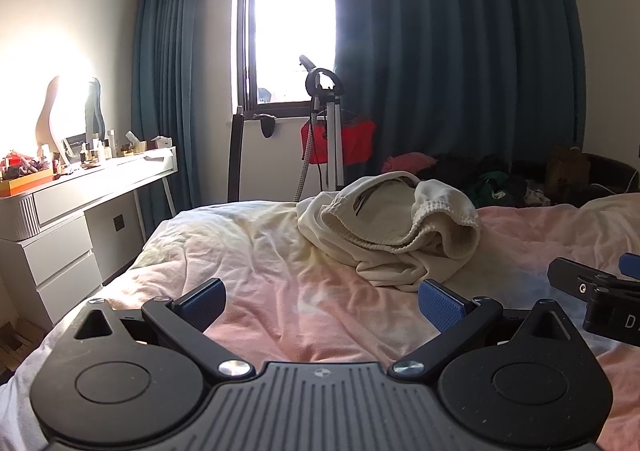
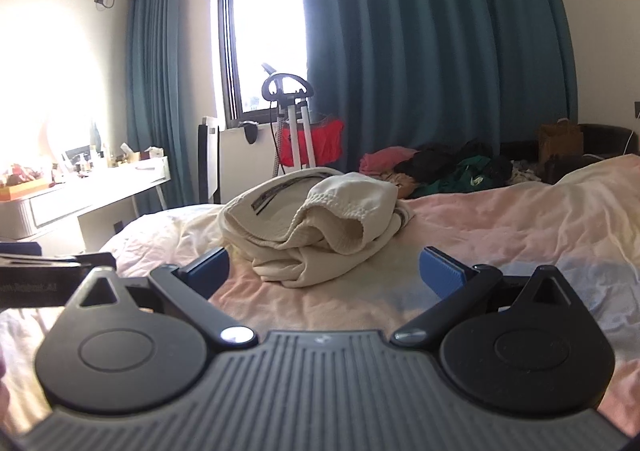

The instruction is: Fold clothes

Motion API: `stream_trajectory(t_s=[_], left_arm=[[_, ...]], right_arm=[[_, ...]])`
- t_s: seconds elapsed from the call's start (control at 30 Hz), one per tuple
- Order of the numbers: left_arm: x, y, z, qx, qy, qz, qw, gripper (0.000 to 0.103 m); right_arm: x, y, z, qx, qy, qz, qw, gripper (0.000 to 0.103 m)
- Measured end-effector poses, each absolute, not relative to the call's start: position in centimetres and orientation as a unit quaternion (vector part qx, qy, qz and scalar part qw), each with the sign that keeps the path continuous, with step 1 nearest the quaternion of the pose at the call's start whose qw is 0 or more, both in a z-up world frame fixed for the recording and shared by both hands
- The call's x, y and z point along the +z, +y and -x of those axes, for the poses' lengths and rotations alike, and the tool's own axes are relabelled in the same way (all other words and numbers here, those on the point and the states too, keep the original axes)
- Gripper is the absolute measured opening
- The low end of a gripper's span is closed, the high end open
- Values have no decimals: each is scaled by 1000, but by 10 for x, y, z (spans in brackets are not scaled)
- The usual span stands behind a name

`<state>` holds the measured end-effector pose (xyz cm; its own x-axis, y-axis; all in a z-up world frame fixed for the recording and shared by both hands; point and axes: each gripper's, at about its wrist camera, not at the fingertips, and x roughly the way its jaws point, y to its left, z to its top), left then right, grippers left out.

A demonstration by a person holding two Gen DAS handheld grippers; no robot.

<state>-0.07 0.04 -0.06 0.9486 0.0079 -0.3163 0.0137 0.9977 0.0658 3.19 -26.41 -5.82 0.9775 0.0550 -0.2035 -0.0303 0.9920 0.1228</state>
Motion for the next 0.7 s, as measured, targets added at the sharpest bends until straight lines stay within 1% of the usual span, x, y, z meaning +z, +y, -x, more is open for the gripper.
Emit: stream_trajectory(t_s=[0.07,0.17,0.3,0.43,0.53,0.6,0.67,0.7], left_arm=[[0,1,1,-3,160,-31,987,103],[5,3,0,-6,156,-28,987,103],[24,4,-7,-1,147,-49,988,103],[38,14,-26,16,149,-64,987,103],[29,30,-44,19,168,-39,985,103],[21,41,-56,19,183,-18,983,103],[13,51,-66,18,196,4,980,103],[11,56,-70,17,198,15,980,103]], right_arm=[[-58,-264,-33,15,113,-63,991,103],[-56,-267,-28,-13,106,-77,991,103],[-56,-278,-28,-7,112,-108,988,103],[-60,-283,-46,-7,110,-113,988,103],[-65,-286,-77,-13,129,-113,985,102],[-71,-287,-105,-19,152,-113,982,96],[-78,-291,-137,-22,168,-124,978,83],[-83,-292,-154,-23,173,-132,976,81]])
